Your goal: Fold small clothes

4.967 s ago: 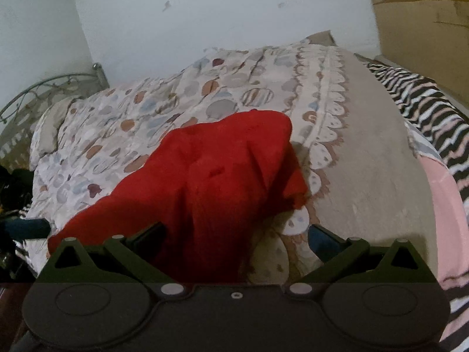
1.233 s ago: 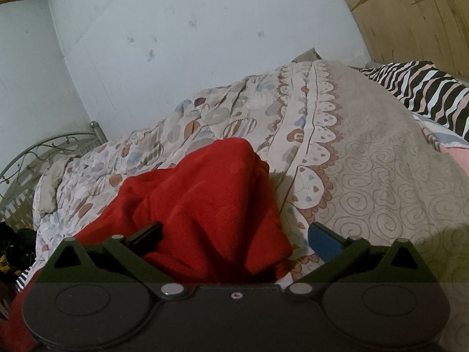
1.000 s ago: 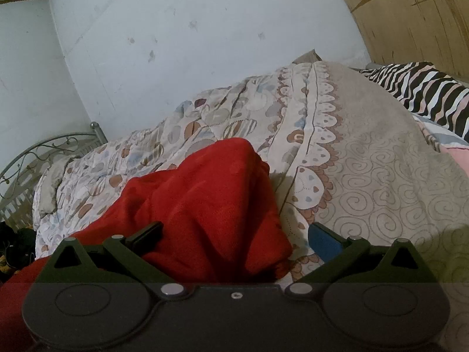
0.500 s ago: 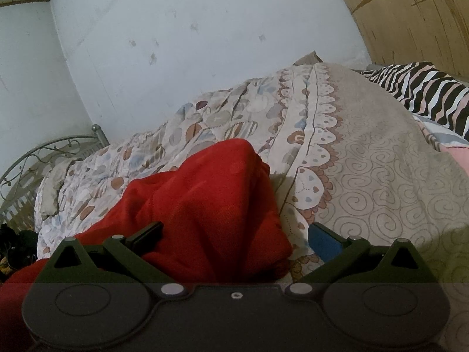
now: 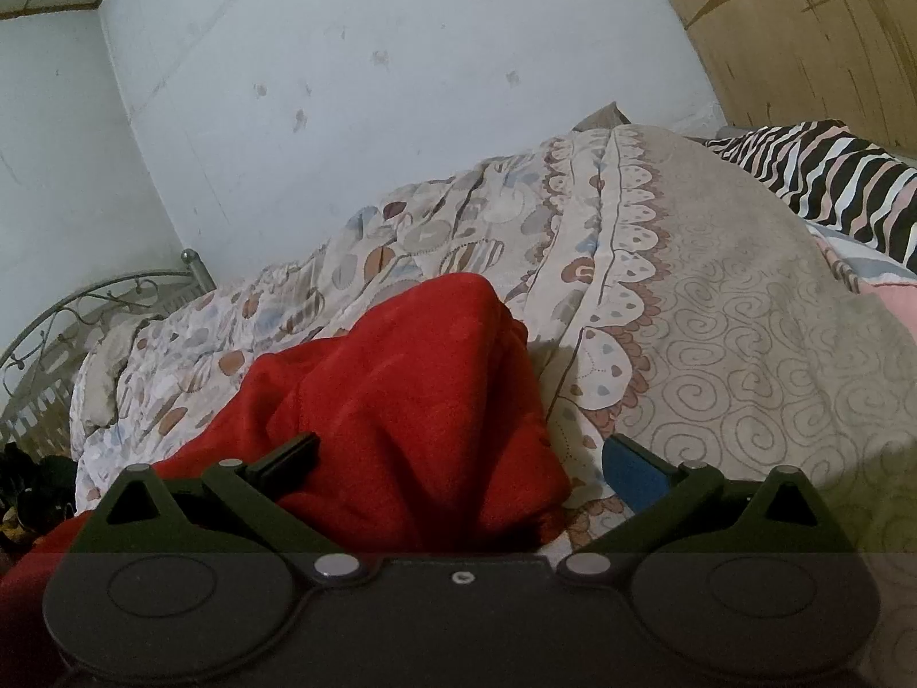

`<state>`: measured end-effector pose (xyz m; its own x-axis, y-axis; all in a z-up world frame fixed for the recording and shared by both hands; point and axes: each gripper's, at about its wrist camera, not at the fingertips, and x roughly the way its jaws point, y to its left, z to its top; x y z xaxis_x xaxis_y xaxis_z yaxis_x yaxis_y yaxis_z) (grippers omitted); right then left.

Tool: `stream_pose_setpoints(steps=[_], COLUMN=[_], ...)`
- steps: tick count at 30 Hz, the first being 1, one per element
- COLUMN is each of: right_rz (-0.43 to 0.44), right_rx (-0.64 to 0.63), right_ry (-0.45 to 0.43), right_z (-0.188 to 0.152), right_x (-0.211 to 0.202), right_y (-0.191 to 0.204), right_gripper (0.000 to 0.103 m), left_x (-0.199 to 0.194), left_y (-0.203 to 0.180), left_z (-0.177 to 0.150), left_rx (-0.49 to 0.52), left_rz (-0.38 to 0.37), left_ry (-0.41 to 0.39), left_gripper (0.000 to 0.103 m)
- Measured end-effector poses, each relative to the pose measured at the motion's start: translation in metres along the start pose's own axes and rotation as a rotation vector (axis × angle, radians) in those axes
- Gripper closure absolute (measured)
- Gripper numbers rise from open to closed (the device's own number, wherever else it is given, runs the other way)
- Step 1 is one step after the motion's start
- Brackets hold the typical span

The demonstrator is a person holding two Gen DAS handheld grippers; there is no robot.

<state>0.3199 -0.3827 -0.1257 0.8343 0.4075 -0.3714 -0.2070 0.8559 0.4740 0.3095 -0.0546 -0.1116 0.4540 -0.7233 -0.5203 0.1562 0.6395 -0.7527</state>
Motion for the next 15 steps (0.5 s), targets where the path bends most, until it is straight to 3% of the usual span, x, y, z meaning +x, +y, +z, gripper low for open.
stream_pose_setpoints(steps=[5,9,15], right_rz=[-0.014,-0.058,-0.057], right_rx=[0.000,0.016,0.043], right_ry=[0.011,0.097,0.135], right_z=[0.002,0.015,0.017], right_x=[0.001,0.006,0.004], right_y=[0.002,0.012,0.021], right_gripper=[0.001,0.001,0.023], left_x=[0.004,0.009,0.013], left_y=[0.004,0.001,-0.005], left_z=[0.003,0.009,0.012], left_rx=[-0.012,-0.008,0.030], left_rz=[-0.019,-0.017,-0.007], left_ry=[0.013,0.038,0.064], left_gripper=[0.000,0.000,0.001])
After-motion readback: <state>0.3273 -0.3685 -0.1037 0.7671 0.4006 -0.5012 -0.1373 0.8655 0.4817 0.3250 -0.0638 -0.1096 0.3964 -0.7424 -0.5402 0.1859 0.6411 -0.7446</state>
